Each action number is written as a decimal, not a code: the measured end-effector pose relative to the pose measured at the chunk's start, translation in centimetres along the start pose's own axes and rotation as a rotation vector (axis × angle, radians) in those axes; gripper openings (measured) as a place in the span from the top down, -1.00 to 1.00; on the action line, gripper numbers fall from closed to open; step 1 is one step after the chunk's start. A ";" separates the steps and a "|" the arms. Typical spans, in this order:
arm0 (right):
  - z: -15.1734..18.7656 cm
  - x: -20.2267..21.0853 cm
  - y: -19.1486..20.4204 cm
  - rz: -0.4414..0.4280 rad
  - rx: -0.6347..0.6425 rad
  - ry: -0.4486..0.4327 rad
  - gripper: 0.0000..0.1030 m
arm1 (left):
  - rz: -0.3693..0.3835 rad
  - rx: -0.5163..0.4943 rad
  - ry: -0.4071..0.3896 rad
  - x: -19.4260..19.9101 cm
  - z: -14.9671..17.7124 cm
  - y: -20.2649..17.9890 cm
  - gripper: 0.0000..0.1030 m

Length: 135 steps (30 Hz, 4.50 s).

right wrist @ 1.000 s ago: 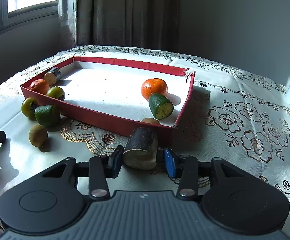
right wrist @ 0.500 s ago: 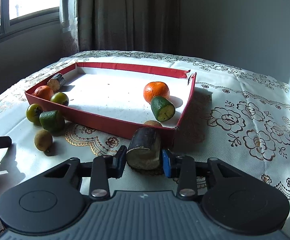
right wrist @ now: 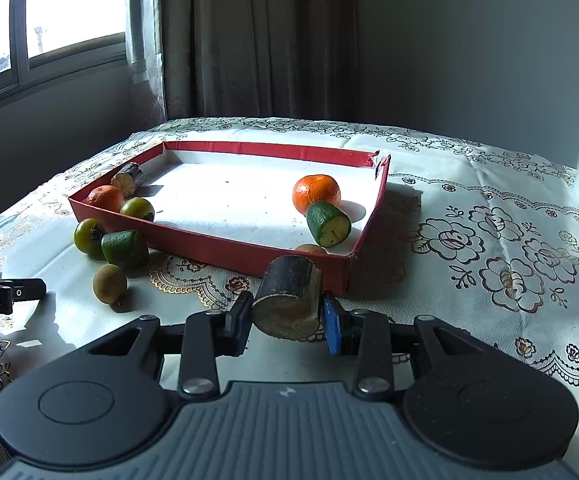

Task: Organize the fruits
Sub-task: 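Carry the dark cylinder into the box beside the orange, open right gripper, then withdraw the open right gripper from the box, then move the left gripper to the tan round fruit and close on it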

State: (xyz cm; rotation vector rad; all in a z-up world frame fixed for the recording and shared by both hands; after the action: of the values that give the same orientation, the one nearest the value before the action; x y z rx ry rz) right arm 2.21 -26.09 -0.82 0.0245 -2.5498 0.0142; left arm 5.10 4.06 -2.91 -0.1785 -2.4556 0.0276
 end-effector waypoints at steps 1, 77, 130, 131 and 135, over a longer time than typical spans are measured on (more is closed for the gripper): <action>-0.1 0.1 0.0 -0.001 0.002 -0.004 0.31 | 0.000 0.000 0.000 0.0 0.0 0.0 -1.00; -5.9 -6.9 2.0 0.016 0.004 -0.035 -0.24 | 0.000 0.001 -0.001 -0.1 0.0 0.1 -1.00; 2.1 -1.1 -1.5 0.066 0.010 0.124 -1.00 | 0.099 -0.185 -0.117 0.0 -2.4 -11.5 -1.00; 2.1 -1.1 -1.5 0.066 0.010 0.124 -1.00 | 0.092 -0.182 -0.104 -0.4 -2.4 -11.7 -1.00; 2.1 -1.1 -1.5 0.066 0.010 0.124 -1.00 | 0.064 -0.171 -0.067 -1.6 -2.3 -11.8 -1.00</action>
State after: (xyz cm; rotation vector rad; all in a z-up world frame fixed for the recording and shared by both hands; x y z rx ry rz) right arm 1.98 -27.60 -3.19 -0.0551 -2.4257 0.0527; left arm 6.35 -7.96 -1.38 -0.3354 -2.5185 -0.1517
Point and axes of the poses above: each gripper's, at about its wrist camera, not at the fingertips, and x roughly against the way its jaws point, y to its left, z to its underside, the point moved 5 cm from there along -x, roughly the way its jaws point, and after that the axes turned 6 degrees about z, right-handed, at the moved point
